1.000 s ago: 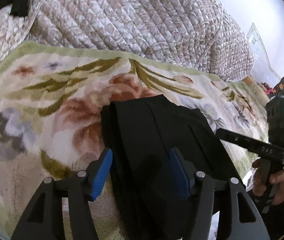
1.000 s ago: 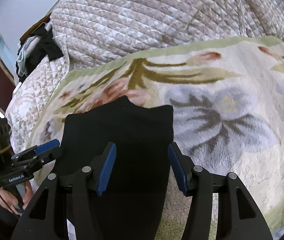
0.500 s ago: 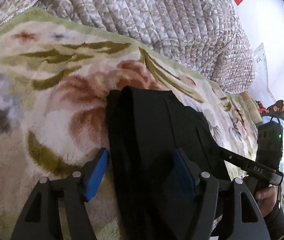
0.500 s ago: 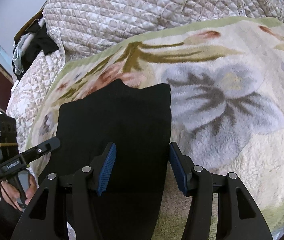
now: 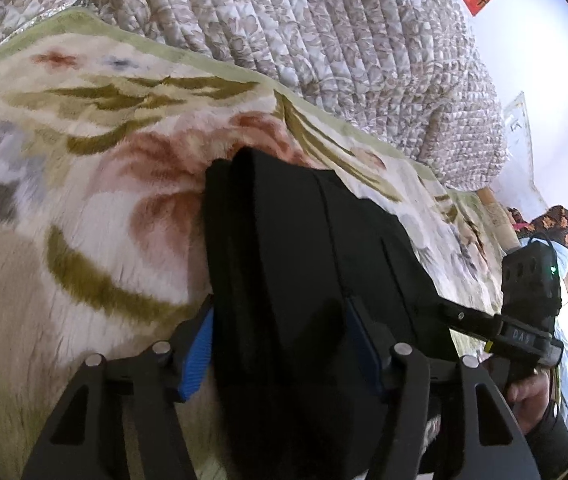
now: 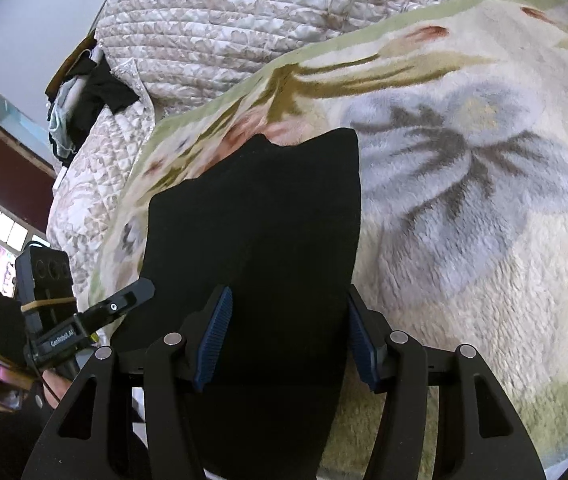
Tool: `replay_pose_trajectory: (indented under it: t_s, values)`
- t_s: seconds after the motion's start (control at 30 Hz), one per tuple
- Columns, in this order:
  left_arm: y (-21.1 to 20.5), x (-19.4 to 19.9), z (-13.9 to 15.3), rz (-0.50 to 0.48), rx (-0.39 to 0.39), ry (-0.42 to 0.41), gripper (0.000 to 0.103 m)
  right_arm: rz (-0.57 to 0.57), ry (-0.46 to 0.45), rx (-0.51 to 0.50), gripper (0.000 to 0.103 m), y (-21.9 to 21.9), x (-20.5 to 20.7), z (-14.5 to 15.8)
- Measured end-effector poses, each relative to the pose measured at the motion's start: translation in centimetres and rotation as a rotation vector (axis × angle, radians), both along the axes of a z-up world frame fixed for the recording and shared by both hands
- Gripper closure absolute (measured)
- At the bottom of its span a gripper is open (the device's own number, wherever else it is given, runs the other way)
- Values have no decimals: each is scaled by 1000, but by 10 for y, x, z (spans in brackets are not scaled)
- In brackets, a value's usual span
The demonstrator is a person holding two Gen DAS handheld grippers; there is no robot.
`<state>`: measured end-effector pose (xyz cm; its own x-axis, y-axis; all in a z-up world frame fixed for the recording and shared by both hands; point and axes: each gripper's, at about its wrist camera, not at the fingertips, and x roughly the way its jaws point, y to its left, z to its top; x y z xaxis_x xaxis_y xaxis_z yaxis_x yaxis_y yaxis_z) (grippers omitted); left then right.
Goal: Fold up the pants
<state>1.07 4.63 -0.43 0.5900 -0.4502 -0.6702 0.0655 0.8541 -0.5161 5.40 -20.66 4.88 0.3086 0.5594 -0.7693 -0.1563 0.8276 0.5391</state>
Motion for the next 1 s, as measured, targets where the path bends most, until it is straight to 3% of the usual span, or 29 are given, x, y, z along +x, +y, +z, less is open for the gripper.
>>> replay_pose_trajectory:
  t_s: [0.1, 0.17, 0.27, 0.67, 1.0]
  values:
    - [-2, 4, 2, 13, 14, -2, 50, 2, -22, -41, 52, 8, 4, 0]
    - [-4, 1, 5, 10, 29, -11, 58, -7, -27, -60, 68, 7, 4, 1]
    - [-10, -2, 13, 3, 70, -27, 65, -12, -35, -29, 82, 2, 0, 6]
    - [-20, -9, 35, -17, 150, -56, 76, 28, -122, -72, 86, 19, -8, 34]
    - [-8, -19, 70, -3, 203, -117, 77, 51, -174, -31, 87, 39, -16, 62]
